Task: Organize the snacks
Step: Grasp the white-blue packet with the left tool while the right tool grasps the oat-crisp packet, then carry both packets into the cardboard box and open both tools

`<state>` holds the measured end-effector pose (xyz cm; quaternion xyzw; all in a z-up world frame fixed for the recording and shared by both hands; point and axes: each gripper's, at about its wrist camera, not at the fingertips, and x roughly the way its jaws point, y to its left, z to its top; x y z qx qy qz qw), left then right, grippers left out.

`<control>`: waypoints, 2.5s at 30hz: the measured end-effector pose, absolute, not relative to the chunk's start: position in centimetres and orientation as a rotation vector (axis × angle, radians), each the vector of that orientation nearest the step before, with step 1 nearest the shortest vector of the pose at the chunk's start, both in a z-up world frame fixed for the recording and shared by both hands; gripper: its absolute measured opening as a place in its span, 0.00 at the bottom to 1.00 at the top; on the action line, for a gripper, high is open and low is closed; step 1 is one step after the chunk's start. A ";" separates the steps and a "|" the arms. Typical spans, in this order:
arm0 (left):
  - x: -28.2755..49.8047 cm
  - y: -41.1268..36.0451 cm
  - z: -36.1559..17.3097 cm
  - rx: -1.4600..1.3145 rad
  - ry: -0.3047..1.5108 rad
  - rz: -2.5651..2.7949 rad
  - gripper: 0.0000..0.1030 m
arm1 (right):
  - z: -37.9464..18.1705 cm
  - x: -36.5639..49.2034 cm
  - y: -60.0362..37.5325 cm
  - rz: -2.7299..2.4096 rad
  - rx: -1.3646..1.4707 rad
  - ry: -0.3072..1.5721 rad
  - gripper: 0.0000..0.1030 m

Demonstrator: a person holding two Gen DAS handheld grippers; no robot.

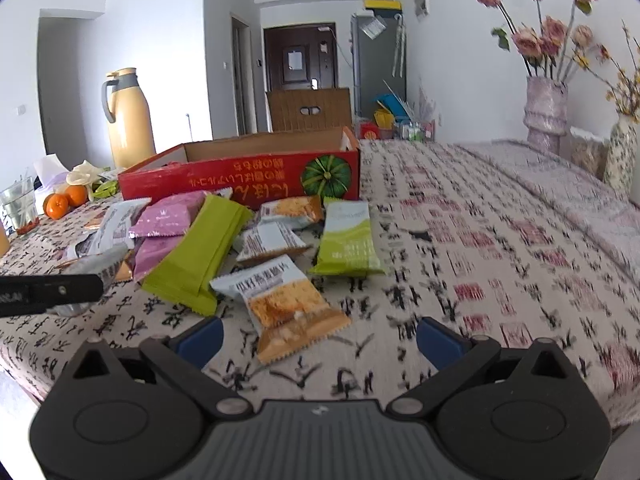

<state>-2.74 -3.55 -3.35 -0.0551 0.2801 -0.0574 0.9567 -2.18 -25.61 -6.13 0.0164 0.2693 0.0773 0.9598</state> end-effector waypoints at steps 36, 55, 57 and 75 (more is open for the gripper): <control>-1.5 -2.3 -2.1 -0.131 0.537 -0.103 0.45 | -4.2 0.0 -24.8 0.229 0.020 0.477 0.39; 4.6 -2.2 4.5 -0.138 0.402 -0.106 0.45 | 2.4 6.8 -23.2 0.235 0.039 0.366 0.40; 5.7 -1.9 4.9 -0.140 0.399 -0.104 0.45 | 2.8 8.1 -22.9 0.237 0.042 0.364 0.40; 17.2 -0.7 6.4 -0.175 0.420 -0.065 0.45 | 3.2 20.0 -19.8 0.252 0.064 0.427 0.40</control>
